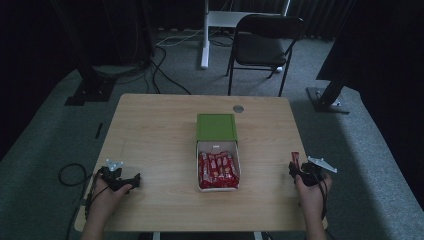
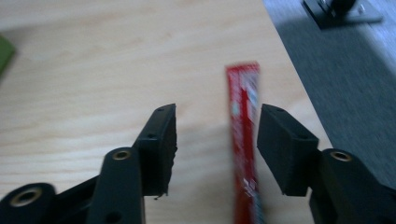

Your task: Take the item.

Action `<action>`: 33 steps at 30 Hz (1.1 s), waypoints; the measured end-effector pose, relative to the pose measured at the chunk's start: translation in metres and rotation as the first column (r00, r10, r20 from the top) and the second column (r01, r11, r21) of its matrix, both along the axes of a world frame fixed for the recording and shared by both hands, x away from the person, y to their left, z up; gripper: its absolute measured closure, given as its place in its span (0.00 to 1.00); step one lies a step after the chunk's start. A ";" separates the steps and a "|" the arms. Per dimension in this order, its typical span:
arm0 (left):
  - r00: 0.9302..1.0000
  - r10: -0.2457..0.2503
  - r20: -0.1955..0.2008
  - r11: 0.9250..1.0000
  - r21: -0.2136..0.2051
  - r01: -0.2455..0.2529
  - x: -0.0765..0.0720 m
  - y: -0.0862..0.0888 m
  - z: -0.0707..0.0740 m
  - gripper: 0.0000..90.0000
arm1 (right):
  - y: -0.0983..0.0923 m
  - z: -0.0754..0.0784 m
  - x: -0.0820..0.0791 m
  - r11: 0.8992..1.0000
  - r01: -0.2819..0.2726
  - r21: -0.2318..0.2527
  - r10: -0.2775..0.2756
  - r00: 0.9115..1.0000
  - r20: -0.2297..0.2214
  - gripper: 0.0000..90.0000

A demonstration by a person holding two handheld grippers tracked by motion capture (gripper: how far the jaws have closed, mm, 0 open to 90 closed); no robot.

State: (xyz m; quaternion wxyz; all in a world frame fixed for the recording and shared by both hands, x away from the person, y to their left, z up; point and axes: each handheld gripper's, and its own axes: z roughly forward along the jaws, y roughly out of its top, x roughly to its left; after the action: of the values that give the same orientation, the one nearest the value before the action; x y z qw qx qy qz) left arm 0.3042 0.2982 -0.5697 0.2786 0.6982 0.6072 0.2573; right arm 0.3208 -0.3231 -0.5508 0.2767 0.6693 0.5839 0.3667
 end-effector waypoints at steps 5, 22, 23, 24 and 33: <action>1.000 0.000 0.000 1.000 0.000 0.000 0.000 0.000 0.000 0.01 | 0.007 0.004 0.001 0.999 -0.044 -0.022 0.045 0.998 0.032 0.44; 1.000 0.000 0.000 1.000 0.000 0.000 0.000 0.000 0.000 0.01 | 0.040 -0.023 0.012 0.962 -0.231 -0.144 0.217 0.970 -0.106 0.37; 1.000 0.000 0.000 1.000 0.000 0.000 0.000 0.000 0.000 0.01 | 0.041 -0.024 0.012 0.960 -0.238 -0.148 0.225 0.969 -0.100 0.36; 1.000 0.000 0.000 1.000 0.000 0.000 0.000 0.000 0.000 0.01 | 0.042 -0.024 0.012 0.958 -0.244 -0.149 0.232 0.968 -0.098 0.35; 1.000 0.000 0.000 1.000 0.000 0.000 0.000 0.000 0.000 0.01 | 0.045 -0.026 0.014 0.945 -0.292 -0.149 0.279 0.955 -0.103 0.21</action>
State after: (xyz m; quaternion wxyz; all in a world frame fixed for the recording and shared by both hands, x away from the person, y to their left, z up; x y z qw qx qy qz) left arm 0.3042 0.2983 -0.5697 0.2786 0.6983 0.6072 0.2572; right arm 0.3352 -0.2779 -0.5770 0.2503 0.5671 0.7133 0.3269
